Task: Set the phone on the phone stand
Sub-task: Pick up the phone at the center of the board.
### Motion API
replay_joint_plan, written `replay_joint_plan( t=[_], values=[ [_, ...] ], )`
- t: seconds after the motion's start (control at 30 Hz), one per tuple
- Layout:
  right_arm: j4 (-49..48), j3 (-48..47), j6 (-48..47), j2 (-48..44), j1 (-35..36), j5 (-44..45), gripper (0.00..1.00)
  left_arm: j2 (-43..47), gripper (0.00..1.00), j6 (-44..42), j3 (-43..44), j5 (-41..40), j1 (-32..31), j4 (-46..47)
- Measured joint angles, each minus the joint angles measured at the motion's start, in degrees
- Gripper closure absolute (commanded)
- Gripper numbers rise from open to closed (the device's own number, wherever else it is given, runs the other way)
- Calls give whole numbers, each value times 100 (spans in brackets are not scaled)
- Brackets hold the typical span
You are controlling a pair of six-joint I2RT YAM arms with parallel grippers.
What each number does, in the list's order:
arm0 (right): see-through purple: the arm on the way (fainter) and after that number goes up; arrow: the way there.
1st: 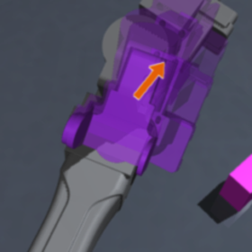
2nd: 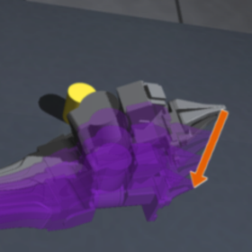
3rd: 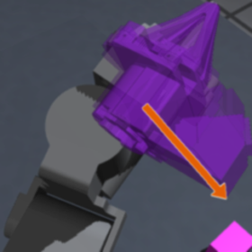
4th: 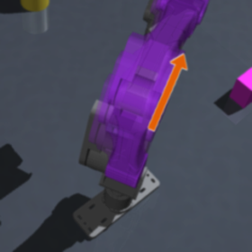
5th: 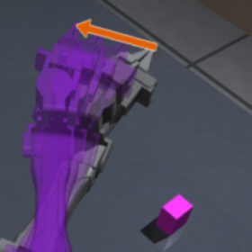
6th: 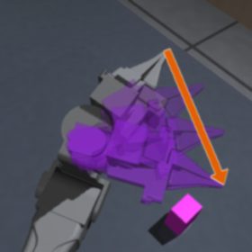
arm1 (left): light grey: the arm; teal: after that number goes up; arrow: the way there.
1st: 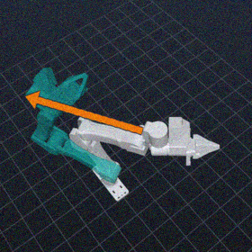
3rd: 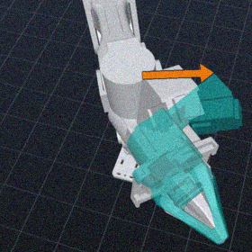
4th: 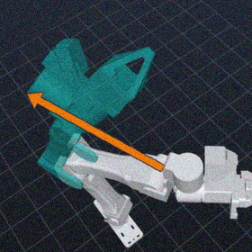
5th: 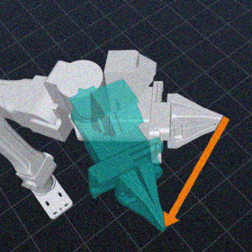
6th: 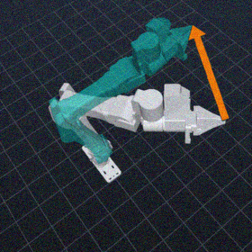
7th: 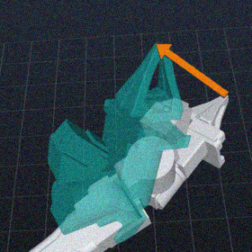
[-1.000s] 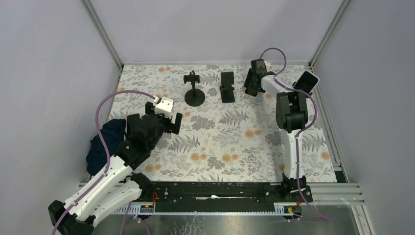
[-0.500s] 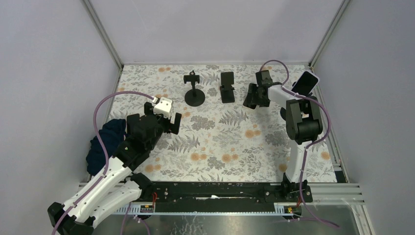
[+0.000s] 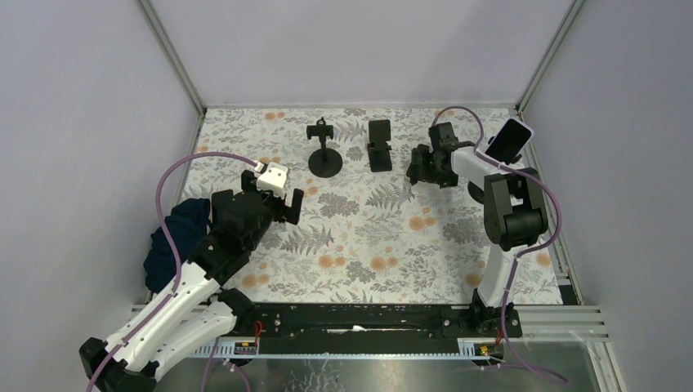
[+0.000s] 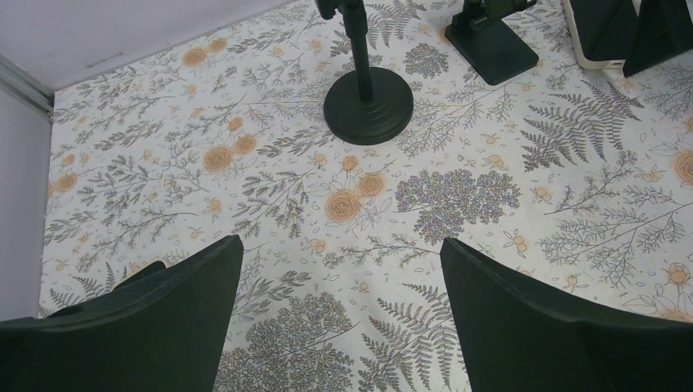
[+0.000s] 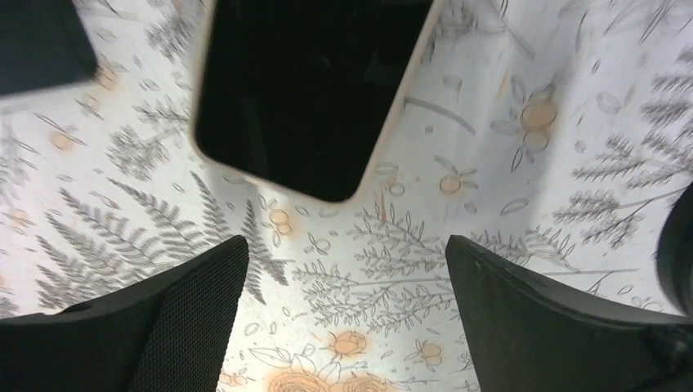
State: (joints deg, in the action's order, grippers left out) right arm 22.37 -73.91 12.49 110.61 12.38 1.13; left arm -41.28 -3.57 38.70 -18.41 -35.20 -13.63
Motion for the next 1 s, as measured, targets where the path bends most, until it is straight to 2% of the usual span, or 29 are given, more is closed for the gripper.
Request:
replay_joint_plan(
  t=[0.17,0.43,0.7,1.0],
  values=[
    [-37,-774,146,157,-2,59,0,4,1,0,0,0,0,0],
    [234,-2752,636,1663,-4,723,0,31,1,0,0,-2,0,0],
    [538,-3169,850,2063,-4,1080,0,17,1,0,-2,-2,0,0],
    [407,-3021,872,2026,2,1237,0,11,1,0,-2,0,0,2]
  ],
)
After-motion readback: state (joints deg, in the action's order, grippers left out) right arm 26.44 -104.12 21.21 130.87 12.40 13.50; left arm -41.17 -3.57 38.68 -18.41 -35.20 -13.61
